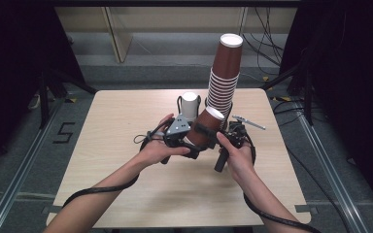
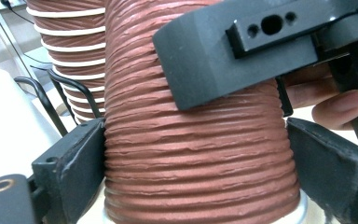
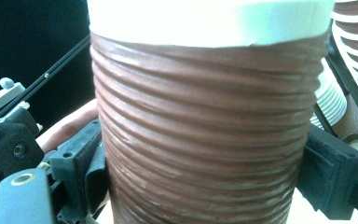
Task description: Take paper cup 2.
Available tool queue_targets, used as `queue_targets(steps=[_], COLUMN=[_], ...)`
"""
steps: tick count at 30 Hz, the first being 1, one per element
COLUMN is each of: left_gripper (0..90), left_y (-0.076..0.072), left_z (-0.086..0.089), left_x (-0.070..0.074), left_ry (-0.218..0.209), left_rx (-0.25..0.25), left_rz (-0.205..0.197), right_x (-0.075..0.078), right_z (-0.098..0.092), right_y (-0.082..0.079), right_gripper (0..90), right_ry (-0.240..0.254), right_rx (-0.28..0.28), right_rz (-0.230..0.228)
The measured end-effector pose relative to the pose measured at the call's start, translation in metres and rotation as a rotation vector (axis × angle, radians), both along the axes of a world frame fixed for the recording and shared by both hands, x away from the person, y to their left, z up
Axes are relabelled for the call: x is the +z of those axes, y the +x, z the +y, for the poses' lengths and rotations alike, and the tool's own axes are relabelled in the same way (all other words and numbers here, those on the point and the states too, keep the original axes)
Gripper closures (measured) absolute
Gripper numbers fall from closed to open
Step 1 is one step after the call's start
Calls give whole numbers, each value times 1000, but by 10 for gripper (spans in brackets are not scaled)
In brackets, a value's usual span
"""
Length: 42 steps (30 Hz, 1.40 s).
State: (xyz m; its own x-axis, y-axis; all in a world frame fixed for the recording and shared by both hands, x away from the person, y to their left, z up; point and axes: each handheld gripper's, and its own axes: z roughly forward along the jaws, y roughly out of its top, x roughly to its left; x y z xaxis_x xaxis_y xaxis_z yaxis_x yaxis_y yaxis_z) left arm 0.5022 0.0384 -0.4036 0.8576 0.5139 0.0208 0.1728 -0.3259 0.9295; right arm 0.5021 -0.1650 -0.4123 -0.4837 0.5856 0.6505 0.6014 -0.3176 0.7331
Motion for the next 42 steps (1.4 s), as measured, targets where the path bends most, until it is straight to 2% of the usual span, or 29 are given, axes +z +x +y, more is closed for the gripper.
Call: queue_targets(steps=[9,21,24,29,30,42], left_gripper=[99,109,111,113,114,125], left_y=[-1,-1,-2,-2,1,0], left_z=[1,2,3,2,2,3], left_x=[0,0,0,1,2,2], left_ry=[0,-7,2,-4,3,5], left_rx=[-10,-17,-13,-15,-22,-20], left_rz=[2,1,0,0,-39,-56], right_x=[2,1,0,0,1,-1], right_z=[1,2,2,3,4,3], right_y=[-2,-3,-3,-4,-4,-3], right_gripper=[137,124,117,105,105,103], right_ry=[-20,-9,-1,-14,-17,-4], right_rx=[1,5,4,2,-8,-4], right_rz=[-5,2,5,3,15,10])
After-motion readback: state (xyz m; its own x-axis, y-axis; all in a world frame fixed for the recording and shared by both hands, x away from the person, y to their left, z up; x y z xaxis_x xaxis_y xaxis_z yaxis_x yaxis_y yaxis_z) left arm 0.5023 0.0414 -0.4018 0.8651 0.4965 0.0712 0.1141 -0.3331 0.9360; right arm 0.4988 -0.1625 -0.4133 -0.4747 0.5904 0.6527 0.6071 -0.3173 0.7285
